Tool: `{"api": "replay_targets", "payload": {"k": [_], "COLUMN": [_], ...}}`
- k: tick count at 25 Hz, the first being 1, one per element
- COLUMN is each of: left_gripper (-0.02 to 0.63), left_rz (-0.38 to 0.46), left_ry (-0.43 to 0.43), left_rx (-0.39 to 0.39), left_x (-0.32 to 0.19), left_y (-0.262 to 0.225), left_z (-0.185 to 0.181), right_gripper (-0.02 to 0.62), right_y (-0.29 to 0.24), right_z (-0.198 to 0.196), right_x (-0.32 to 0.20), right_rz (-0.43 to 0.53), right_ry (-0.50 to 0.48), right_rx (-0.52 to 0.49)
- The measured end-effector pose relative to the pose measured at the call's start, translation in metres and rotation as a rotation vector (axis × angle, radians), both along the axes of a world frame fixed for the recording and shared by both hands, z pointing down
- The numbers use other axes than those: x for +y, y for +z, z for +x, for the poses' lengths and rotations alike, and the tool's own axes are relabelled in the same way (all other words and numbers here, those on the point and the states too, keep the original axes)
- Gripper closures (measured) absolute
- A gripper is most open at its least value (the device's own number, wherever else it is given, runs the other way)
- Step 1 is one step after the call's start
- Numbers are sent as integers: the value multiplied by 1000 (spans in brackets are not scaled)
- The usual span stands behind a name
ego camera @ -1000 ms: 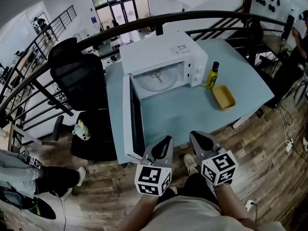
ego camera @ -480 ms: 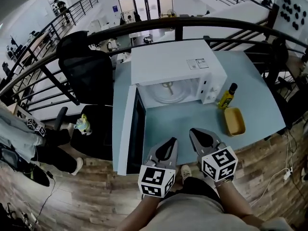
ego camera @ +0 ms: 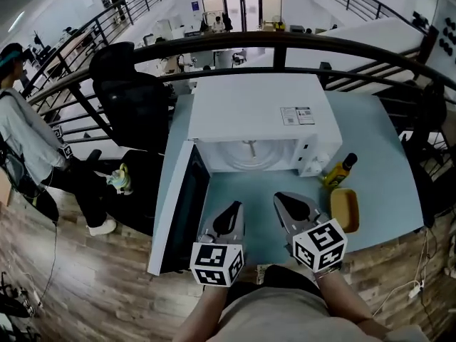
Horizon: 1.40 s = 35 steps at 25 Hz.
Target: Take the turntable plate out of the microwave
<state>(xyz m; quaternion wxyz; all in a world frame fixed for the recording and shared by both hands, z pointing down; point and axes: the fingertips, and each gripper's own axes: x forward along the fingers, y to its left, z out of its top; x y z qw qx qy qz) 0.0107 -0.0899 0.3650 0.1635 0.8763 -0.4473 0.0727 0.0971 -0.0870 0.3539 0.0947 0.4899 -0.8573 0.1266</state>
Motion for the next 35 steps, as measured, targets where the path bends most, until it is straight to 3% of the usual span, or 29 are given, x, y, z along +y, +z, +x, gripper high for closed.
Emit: {"api": "replay_targets", "payload": {"k": [5,15,23,35], "left_gripper": [595,595,595,595], "left_rz": [-16,-93,-144,-215], "left_ry": [-75,-150,-173,-83], "left_rx": [13,-9,-34,-17], "left_x": [-16,-19,-35,-62], "left_y": [6,24,48,80], "left_z": [7,5,-12,-6], "right_gripper": [583,583,583,583], "right_y": [6,32,60,84], "right_z": [15,2,-6,3], "right_x": [-17,-22,-39,-68], "right_rz": [-2,-88,-151,-220], "right_ry": [-64,-185,-162,-44], "right_rx": [-7,-50,-78,-71]}}
